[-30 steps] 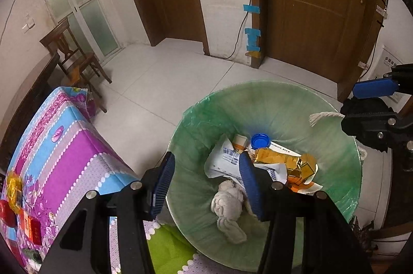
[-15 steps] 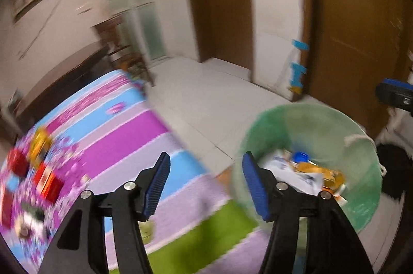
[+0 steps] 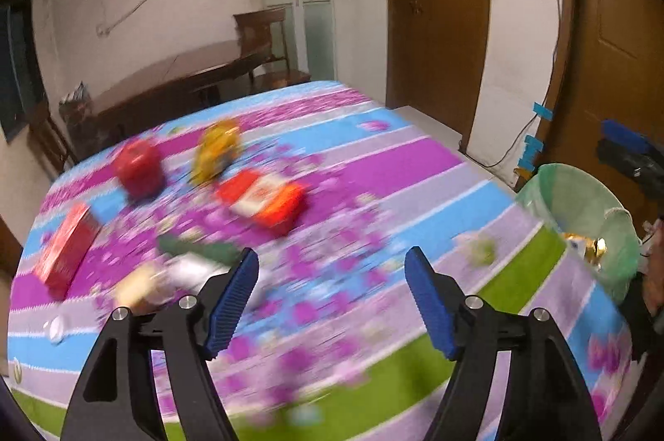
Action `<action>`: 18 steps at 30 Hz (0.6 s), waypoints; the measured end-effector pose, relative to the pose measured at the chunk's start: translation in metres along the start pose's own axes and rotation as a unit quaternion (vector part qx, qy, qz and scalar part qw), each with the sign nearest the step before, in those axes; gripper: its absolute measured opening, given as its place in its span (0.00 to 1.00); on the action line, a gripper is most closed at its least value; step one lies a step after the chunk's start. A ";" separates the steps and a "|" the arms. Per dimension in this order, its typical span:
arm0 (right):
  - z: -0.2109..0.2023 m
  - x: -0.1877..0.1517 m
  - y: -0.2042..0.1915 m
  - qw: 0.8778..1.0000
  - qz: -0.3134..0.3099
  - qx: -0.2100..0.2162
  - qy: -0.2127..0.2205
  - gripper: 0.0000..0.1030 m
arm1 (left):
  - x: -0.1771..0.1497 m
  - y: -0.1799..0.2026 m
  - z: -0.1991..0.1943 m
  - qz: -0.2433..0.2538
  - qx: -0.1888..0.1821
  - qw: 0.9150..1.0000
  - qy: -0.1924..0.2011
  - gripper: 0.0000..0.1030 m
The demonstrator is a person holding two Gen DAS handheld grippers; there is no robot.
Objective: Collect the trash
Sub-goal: 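Swing both tools back from the bin toward the table, then grasp the beige sponge with the left tool while right grasps the red cigarette box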
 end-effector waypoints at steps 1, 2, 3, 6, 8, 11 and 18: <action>0.012 0.005 -0.014 1.000 -0.014 0.012 -0.008 0.81 | -0.008 -0.018 -0.005 0.001 -0.002 1.000 -0.001 0.73; 0.018 0.008 -0.025 0.999 -0.022 0.021 -0.013 0.82 | -0.015 -0.037 -0.010 0.002 0.003 1.000 0.001 0.73; 0.028 0.011 -0.036 0.999 -0.032 0.036 -0.025 0.83 | -0.021 -0.049 -0.014 0.006 0.006 1.000 0.002 0.74; 0.061 0.018 -0.070 0.994 -0.060 0.073 -0.059 0.83 | -0.040 -0.099 -0.023 0.025 -0.010 1.000 -0.003 0.75; 0.083 0.025 -0.092 0.989 -0.076 0.099 -0.082 0.83 | -0.047 -0.122 -0.022 0.038 -0.026 0.999 -0.008 0.75; 0.111 0.033 -0.124 0.980 -0.101 0.129 -0.109 0.95 | -0.056 -0.148 -0.015 0.069 -0.057 0.996 -0.028 0.75; 0.177 0.038 -0.170 0.956 -0.157 0.157 -0.193 0.95 | -0.043 -0.159 0.028 0.117 -0.053 0.991 -0.047 0.75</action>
Point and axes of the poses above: each gripper's, at about its wrist camera, not at the fingertips, and z roughly the way its jaws point, y to its right, x to its top, the point moved 6 cm from there along z, roughly the way its jaws point, and after that the axes turned 10 degrees about -y, right-handed, at the moved point
